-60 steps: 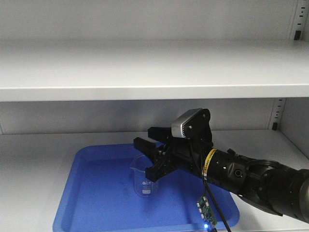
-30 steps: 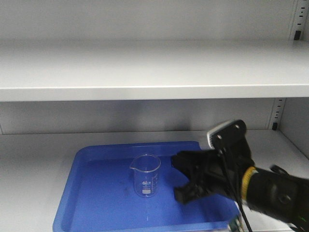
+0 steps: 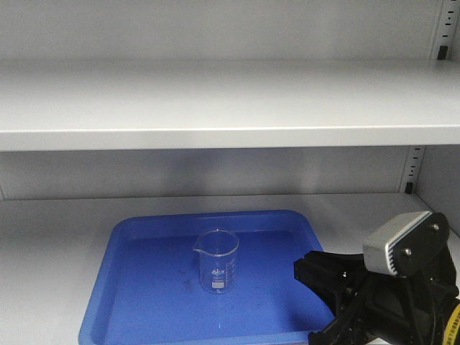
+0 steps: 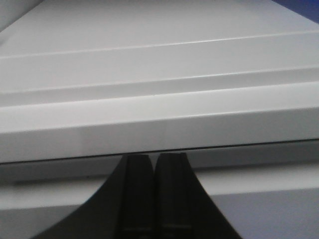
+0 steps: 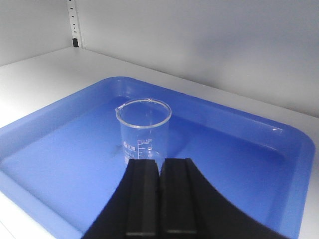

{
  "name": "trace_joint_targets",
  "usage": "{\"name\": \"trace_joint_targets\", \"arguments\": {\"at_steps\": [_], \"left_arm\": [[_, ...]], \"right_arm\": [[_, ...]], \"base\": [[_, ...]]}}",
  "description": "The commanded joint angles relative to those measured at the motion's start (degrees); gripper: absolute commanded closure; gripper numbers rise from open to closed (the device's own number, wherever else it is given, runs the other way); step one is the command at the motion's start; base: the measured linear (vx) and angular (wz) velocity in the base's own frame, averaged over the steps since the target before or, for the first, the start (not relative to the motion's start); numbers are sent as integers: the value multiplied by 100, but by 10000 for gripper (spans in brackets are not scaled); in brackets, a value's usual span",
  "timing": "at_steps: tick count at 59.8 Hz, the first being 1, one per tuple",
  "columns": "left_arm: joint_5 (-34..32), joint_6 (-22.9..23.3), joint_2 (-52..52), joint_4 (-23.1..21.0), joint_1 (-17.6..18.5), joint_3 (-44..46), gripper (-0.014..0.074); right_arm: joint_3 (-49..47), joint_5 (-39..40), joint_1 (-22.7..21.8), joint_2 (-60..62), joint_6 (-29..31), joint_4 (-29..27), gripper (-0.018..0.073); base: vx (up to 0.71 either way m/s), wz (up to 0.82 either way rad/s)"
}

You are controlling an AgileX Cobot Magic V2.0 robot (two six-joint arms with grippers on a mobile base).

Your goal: Pick beaker and place in left cabinet

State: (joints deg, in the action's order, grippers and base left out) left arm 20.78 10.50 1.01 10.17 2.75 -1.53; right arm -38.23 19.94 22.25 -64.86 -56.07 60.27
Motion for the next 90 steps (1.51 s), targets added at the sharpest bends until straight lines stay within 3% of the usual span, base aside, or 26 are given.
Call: {"name": "trace_joint_targets", "arguments": {"at_steps": [1,31,37,41,48,52,64,69,90], "left_arm": [[-429,23,56,19,31,89,593],[-429,23,56,19,31,89,593],[-429,23,56,19,31,89,593],[-429,23,56,19,31,89,593],[-429,23,56,19,31,89,593],[-429,23,56,19,31,89,593],[-429,23,56,19,31,89,593],[-429,23,56,19,31,89,593],[-429,23,56,19,31,89,593]], "right_arm": [[-154,213,-10,121,27,-64,565],[-106,219,-10,113,27,-154,565],[-106,225,-10,135,27,-646,565],[-106,199,-10,128,141,-1366,565],[-106,129,11,112,1089,-2677,565],[-106,129,137,112,1926,-3288,565],[-106,82,757,112,3700,-4537,565],[-106,-67,923,112,4020,-4827,565],[-106,-684,911,226,4553,-5330,565]], "base": [[0,0],[0,0],[0,0],[0,0],[0,0],[0,0],[0,0],[0,0],[0,0]]}}
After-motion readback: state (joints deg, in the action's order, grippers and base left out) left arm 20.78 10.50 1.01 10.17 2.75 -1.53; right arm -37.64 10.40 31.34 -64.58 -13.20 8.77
